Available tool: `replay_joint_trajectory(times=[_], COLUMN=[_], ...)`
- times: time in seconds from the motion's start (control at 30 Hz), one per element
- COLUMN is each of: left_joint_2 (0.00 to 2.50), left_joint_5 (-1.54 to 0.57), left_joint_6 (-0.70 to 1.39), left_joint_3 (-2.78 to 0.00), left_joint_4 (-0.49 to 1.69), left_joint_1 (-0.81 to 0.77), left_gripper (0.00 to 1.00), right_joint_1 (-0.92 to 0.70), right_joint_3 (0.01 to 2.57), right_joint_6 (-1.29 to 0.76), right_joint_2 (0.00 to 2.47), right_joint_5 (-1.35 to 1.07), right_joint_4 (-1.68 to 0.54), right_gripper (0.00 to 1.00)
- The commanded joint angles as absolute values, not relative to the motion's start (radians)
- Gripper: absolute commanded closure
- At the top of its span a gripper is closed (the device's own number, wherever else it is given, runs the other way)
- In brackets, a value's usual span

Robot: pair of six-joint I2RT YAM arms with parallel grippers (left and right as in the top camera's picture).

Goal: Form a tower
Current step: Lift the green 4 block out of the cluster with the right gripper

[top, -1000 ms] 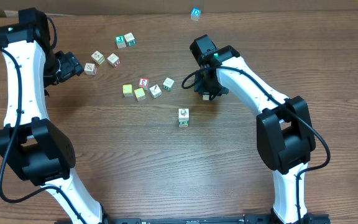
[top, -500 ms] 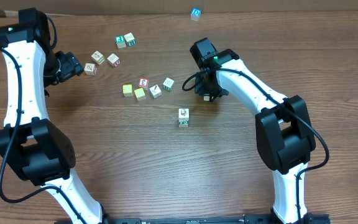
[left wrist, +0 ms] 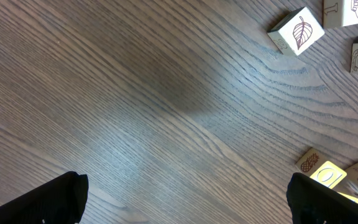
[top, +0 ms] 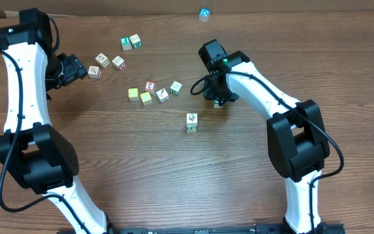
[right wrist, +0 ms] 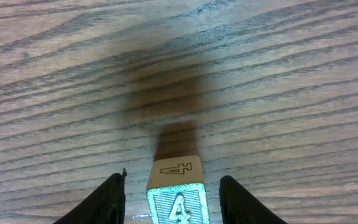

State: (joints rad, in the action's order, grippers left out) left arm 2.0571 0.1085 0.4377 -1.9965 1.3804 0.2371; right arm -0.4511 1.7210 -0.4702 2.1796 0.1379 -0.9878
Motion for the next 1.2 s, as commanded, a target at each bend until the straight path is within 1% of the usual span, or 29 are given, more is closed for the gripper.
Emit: replay_joint_trajectory(times=[0.0, 0.13, 0.27, 0.77, 0.8, 0.87, 1.03, 1.1, 1.17], left_joint_2=[2.042, 2.042, 2.042, 2.042, 2.042, 2.042, 2.042, 2.042, 2.042], left_joint_5=[0.107, 0.107, 0.107, 0.107, 0.107, 0.107, 0.107, 0.107, 0.107], left_joint_6=[0.433, 0.433, 0.433, 0.433, 0.433, 0.433, 0.433, 0.433, 0.433], left_joint_3=[-2.009, -2.009, -2.009, -2.009, -2.009, -2.009, -2.009, -2.009, -2.009], left_joint_4=[1.379, 1.379, 1.379, 1.379, 1.379, 1.379, 1.379, 1.379, 1.379], left_joint_1=[0.235, 0.235, 0.235, 0.235, 0.235, 0.235, 0.235, 0.235, 0.235], left_gripper=[0.0, 0.01, 0.01, 0.0, 0.0, 0.0, 0.0, 0.01, 0.01], right_joint_1=[-0.442, -0.442, -0.442, -0.442, -0.442, -0.442, -0.442, -0.442, -0.442], right_joint_3=[1.716, 1.716, 1.713, 1.646, 1.646, 1.646, 1.646, 1.646, 1.646], right_joint_6=[-0.471, -0.47, -0.463, -0.463, -0.463, -0.463, -0.463, -0.463, -0.463], right_joint_2=[2.152, 2.153, 2.154, 2.155, 2.155, 2.155, 2.155, 2.155, 2.155], right_joint_5=[0.149, 0.149, 0.149, 0.149, 0.149, 0.149, 0.149, 0.149, 0.149], right_joint_4=[-0.994, -1.009, -1.024, -0.973, -0.97, -0.963, -0.956, -0.955, -0.955], right_gripper=[0.54, 0.53, 0.59, 0.6, 0.62, 0.63, 0.62, 0.59, 0.59])
